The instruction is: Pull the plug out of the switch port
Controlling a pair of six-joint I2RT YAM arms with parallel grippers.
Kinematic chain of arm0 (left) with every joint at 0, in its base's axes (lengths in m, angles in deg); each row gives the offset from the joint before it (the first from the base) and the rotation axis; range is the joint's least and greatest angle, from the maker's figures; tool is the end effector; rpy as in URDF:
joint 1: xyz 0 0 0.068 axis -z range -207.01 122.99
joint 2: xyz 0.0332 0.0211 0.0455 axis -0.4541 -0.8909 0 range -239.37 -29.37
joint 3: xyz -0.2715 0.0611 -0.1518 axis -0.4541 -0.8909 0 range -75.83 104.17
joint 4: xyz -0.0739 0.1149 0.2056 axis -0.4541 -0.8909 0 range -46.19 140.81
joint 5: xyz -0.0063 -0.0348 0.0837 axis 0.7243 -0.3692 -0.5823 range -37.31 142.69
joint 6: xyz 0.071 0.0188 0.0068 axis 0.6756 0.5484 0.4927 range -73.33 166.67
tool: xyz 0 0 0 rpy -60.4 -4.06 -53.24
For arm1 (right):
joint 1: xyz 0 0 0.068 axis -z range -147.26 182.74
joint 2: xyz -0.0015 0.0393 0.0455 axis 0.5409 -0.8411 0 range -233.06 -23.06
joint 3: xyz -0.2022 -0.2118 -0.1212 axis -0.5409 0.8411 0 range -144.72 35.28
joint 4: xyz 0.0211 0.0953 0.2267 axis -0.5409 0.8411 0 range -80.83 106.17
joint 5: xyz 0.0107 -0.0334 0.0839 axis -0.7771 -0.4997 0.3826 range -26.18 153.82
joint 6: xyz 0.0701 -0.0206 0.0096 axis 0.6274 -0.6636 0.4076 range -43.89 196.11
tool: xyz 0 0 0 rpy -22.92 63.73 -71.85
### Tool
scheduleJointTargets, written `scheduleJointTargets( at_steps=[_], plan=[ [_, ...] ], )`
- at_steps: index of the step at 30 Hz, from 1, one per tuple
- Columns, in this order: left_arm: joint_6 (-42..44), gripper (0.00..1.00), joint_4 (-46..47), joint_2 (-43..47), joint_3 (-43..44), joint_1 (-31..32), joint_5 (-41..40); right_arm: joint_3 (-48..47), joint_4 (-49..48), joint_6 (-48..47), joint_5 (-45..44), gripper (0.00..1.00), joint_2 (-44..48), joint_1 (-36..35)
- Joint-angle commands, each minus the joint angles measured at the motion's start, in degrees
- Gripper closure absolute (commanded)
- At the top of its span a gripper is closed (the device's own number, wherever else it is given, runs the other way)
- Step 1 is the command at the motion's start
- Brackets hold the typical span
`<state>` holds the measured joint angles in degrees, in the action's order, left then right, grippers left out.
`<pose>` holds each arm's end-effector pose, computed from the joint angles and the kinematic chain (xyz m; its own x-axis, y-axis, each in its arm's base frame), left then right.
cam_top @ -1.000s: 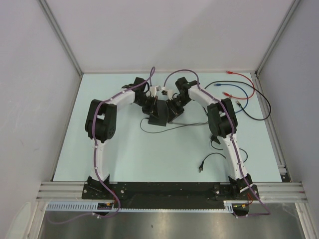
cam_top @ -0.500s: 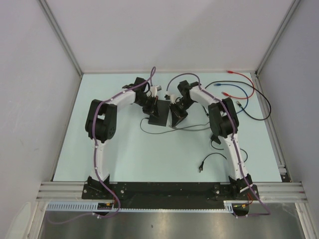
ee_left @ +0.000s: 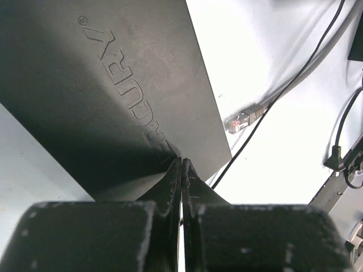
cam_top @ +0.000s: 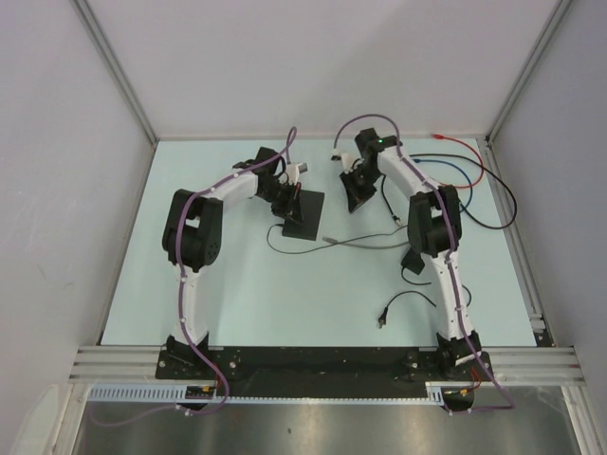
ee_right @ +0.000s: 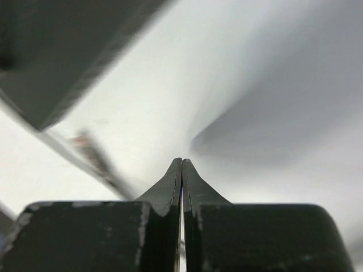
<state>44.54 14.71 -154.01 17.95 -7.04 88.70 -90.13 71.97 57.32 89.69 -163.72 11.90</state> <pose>0.4311 -0.1953 0.1880 -0.8826 0.2887 -0.3709 0.4600 0.6930 -0.5551 0.4793 0.2112 0.1806 -0.7353 -0.5901 -0.3335 -0.6775 0.6535 0.3374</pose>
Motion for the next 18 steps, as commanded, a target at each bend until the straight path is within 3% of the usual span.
scheduleJointTargets(
  at_steps=[1,3,5,6,7,8,10,13,15,18],
  plan=[
    [0.64,1.0,-1.08,-1.48,-0.17,0.6,-4.37,-7.21,-3.04,-2.65,-10.65,1.0,-2.5,6.24],
    [0.46,1.0,-1.08,-1.66,0.0,0.6,-4.28,-10.99,-3.04,-2.05,-13.46,1.0,-3.83,8.62],
    [0.46,1.0,-1.08,-1.48,-0.08,0.6,-4.28,-11.27,-2.6,-3.62,-10.43,0.99,-3.4,10.02],
    [0.55,1.0,-1.08,-1.4,-0.09,0.6,-4.63,-10.66,-2.08,-4.76,-9.09,0.89,-2.61,10.2],
    [0.55,1.0,-1.17,-1.05,-0.09,0.6,-4.55,-9.69,-0.51,-8.42,-7.6,0.72,-1.64,9.94],
    [0.64,0.99,-1.17,-0.87,-0.09,0.6,-4.72,-8.12,0.9,-10.46,-3.5,0.67,1.06,9.51],
    [0.72,0.98,-1.26,-0.69,0.09,0.6,-4.81,-0.06,2.85,-15.56,0.83,0.59,5.02,9.24],
    [0.81,0.98,-1.26,-0.34,0.26,0.6,-4.81,20.24,-6.33,-22.16,6.82,0.53,18.98,9.42],
    [0.72,0.98,-1.52,-0.34,0.53,0.6,-4.63,28.25,-9.18,-27.86,6.74,0.53,26.27,8.28],
    [0.37,0.98,-1.43,-0.52,1.06,0.51,-4.28,36.27,-8.84,-33.14,4.28,0.55,29.29,6.78]
  ],
)
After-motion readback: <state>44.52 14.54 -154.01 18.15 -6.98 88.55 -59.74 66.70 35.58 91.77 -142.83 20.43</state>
